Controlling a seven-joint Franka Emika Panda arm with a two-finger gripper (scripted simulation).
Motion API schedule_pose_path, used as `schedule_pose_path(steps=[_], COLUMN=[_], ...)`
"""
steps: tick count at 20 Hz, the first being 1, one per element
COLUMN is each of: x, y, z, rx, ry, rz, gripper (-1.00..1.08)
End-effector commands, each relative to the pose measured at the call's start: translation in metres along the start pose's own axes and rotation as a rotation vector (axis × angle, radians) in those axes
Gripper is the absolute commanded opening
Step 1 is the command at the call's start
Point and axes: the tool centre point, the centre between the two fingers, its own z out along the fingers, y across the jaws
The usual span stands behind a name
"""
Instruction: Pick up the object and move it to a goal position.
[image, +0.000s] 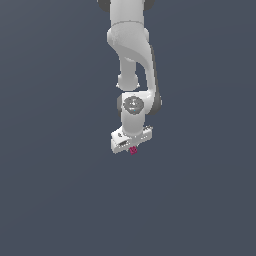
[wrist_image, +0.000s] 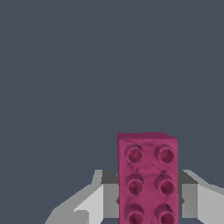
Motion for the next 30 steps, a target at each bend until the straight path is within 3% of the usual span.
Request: schedule_pose_path(steps=[1, 10, 30], x=[0.0, -0.003, -0.008], y=[-0.005, -0.037, -0.131], z=[-0.013, -0.087, -0.309], rx=[-0.001, -0.002, -0.001], ry=[0.001, 0.001, 0.001], rz=[0.0, -0.001, -0.003], gripper=[-1.0, -1.0, -1.0])
